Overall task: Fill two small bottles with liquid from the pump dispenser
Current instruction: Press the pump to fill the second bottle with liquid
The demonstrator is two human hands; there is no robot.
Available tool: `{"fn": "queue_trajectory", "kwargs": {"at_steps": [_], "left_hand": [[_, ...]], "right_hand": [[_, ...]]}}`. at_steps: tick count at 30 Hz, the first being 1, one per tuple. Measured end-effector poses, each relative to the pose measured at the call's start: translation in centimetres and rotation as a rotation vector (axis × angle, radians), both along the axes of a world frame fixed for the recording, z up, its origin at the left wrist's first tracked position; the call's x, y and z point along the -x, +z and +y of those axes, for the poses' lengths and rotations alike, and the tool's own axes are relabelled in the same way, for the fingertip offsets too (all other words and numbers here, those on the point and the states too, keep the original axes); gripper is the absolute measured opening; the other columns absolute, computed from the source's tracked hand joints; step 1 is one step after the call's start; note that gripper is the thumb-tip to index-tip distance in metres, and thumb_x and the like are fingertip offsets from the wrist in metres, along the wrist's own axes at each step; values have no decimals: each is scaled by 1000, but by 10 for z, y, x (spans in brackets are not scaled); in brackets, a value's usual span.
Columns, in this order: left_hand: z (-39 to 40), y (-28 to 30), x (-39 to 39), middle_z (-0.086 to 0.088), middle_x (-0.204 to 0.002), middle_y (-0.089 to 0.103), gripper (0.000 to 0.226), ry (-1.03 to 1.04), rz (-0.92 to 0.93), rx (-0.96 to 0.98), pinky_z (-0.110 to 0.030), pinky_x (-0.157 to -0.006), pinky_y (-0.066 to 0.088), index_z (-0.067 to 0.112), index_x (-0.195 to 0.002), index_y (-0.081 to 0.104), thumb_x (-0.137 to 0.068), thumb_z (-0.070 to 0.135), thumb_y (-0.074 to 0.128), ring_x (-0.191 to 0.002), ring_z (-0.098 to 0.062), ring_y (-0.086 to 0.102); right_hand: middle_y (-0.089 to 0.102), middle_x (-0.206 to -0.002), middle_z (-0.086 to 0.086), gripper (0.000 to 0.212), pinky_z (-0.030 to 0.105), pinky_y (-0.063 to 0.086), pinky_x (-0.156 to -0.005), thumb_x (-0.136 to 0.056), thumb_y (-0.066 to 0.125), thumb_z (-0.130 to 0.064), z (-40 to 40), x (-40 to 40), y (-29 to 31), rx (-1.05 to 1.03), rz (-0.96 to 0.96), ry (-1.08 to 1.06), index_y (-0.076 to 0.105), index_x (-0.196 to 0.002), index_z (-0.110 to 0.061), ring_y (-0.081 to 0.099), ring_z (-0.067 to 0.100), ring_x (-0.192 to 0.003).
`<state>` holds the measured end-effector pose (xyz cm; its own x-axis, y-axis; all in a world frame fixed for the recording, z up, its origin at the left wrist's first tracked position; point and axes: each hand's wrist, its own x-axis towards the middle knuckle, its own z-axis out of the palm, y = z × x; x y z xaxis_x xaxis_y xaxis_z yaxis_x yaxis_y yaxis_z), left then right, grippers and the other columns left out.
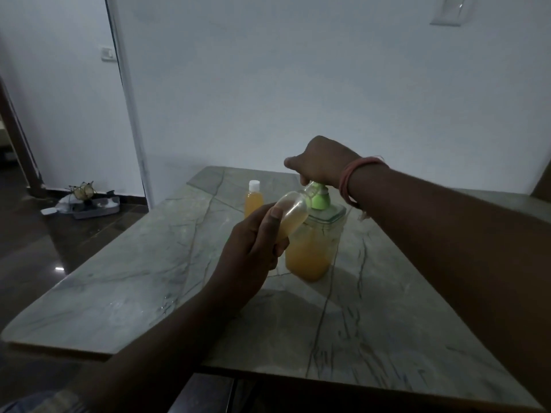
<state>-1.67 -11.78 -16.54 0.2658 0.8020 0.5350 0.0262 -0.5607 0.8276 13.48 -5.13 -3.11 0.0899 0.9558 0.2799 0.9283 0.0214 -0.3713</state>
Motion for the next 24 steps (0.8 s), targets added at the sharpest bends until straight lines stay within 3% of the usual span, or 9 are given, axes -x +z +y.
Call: {"fn": "queue_trajectory", "kwargs": {"at_steps": [3, 6, 10, 16, 19, 21, 24], "left_hand": [[1, -2, 0, 0, -67, 56, 33, -11, -7, 6, -28, -51, 40, 31, -124, 59, -103, 45, 37, -56, -13, 49], [3, -2, 0, 0, -66, 55, 37, -8, -29, 7, -28, -50, 39, 26, -124, 59, -103, 47, 37, -56, -14, 48], [2, -1, -1, 0, -67, 56, 38, 3, -15, 8, -27, -50, 39, 25, -125, 58, -102, 47, 37, -56, -14, 49], [3, -2, 1, 1, -67, 55, 39, -9, -22, 7, -25, -50, 39, 25, -127, 58, -102, 46, 38, -55, -11, 48], [2, -1, 0, 0, -66, 55, 39, -1, -13, 5, -27, -49, 38, 25, -126, 58, -102, 47, 37, -55, -13, 48], [1, 0, -1, 0, -67, 56, 39, -7, -19, 15, -27, -49, 39, 26, -125, 58, -101, 49, 38, -55, -13, 49], [2, -2, 0, 1, -68, 57, 36, -14, -24, 23, -26, -50, 39, 34, -122, 58, -98, 52, 39, -56, -11, 49]], "right_hand": [[71, -79, 6, 35, 28, 47, -62, -89, 58, -40, 3, 1, 0, -59, -33, 8, 71, -79, -9, 59, 19, -62], [72, -80, 4, 36, 27, 43, -57, -89, 56, -38, 5, -2, -6, -64, 86, -8, 73, -83, -7, 58, 18, -62], [74, -90, 3, 29, 28, 45, -63, -88, 59, -35, 5, 3, -3, 25, -26, -27, 74, -86, -10, 64, 21, -76], [73, -82, 6, 32, 29, 46, -62, -85, 56, -35, 6, 0, -6, -60, 57, -28, 72, -81, -8, 62, 22, -68], [73, -85, 5, 29, 27, 44, -60, -87, 57, -33, 5, 3, -5, 4, -17, -41, 73, -84, -10, 64, 23, -74], [74, -88, 4, 25, 30, 49, -67, -89, 58, -31, 5, 3, 0, 53, -61, -17, 72, -84, -11, 67, 22, -79], [71, -77, 2, 29, 28, 48, -63, -88, 59, -35, 6, 2, 2, -11, -12, 16, 69, -76, -11, 61, 18, -64]]}}
